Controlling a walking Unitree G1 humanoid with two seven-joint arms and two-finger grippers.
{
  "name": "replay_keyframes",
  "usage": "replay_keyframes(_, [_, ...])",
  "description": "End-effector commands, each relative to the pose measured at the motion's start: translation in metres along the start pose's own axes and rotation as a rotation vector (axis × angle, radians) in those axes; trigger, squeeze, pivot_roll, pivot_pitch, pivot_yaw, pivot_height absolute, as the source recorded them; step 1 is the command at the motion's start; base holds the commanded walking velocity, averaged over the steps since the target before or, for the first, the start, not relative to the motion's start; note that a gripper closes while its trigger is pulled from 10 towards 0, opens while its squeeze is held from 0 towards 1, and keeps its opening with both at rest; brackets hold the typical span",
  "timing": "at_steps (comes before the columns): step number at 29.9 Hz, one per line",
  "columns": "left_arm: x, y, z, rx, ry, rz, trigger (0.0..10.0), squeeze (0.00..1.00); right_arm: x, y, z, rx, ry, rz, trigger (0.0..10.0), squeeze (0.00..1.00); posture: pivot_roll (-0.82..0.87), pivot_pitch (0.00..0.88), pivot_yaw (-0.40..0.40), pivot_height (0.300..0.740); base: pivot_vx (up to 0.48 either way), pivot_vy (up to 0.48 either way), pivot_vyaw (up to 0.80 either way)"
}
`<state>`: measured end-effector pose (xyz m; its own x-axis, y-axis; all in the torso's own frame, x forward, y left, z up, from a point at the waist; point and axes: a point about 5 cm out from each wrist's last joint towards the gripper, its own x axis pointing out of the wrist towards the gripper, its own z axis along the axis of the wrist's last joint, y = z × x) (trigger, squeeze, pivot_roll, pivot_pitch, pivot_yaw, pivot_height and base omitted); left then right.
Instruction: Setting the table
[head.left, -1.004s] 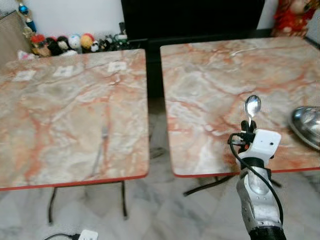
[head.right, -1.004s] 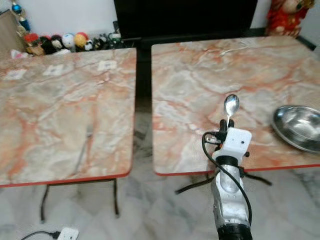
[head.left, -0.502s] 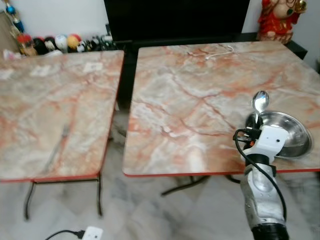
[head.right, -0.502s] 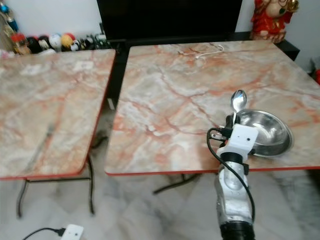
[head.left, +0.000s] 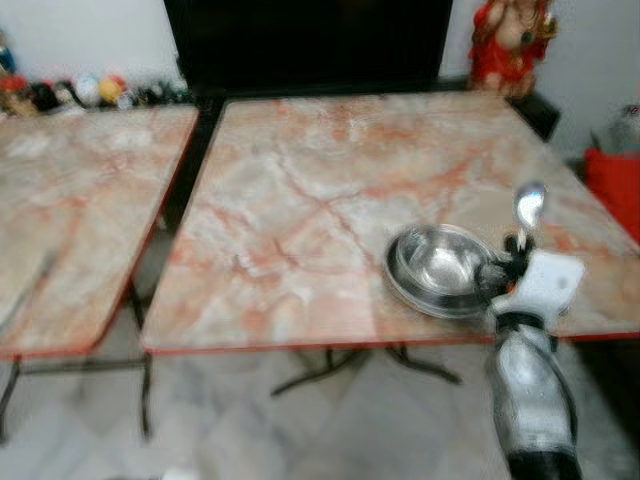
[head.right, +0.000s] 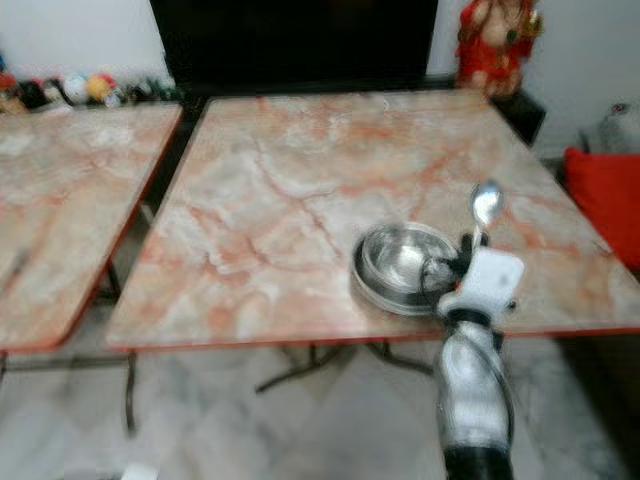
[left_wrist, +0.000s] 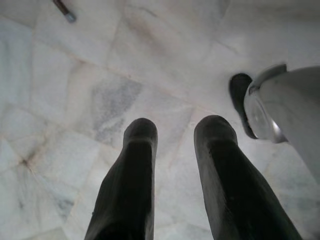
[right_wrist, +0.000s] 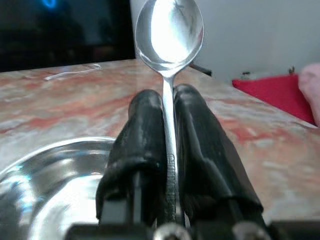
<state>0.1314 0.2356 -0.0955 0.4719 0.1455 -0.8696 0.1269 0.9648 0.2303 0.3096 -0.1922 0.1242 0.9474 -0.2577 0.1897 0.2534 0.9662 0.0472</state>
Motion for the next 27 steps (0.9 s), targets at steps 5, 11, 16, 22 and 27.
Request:
replay_keyframes(5, [0.002,-0.004,0.012,0.014,-0.03,-0.005,10.0,0.0,0.003,-0.007,0.004,-0.012,-0.018,-0.025,10.0,0.0,-0.16,0.0,0.068,0.74,0.0,0.0,0.0])
replay_keyframes(11, [0.003,-0.005,0.015,0.016,-0.033,-0.014,10.0,0.0,0.004,-0.007,0.002,-0.015,-0.009,-0.028,10.0,0.0,-0.16,0.0,0.07,0.74,0.0,0.0,0.0])
replay_keyframes(16, [0.003,-0.006,0.018,0.009,-0.04,-0.022,10.0,0.0,0.005,-0.006,0.001,-0.016,-0.003,-0.011,10.0,0.0,-0.16,0.0,0.07,0.74,0.0,0.0,0.0])
replay_keyframes(22, [0.004,-0.009,0.02,0.009,-0.047,-0.032,10.0,0.0,0.006,-0.006,0.001,-0.021,0.0,-0.001,10.0,0.0,-0.16,0.0,0.067,0.74,0.275,0.0,0.0])
replay_keyframes(27, [0.003,-0.009,0.019,0.008,-0.045,-0.034,10.0,0.0,0.007,-0.006,0.001,-0.023,0.002,0.003,10.0,0.0,-0.16,0.0,0.065,0.74,0.296,0.0,0.0])
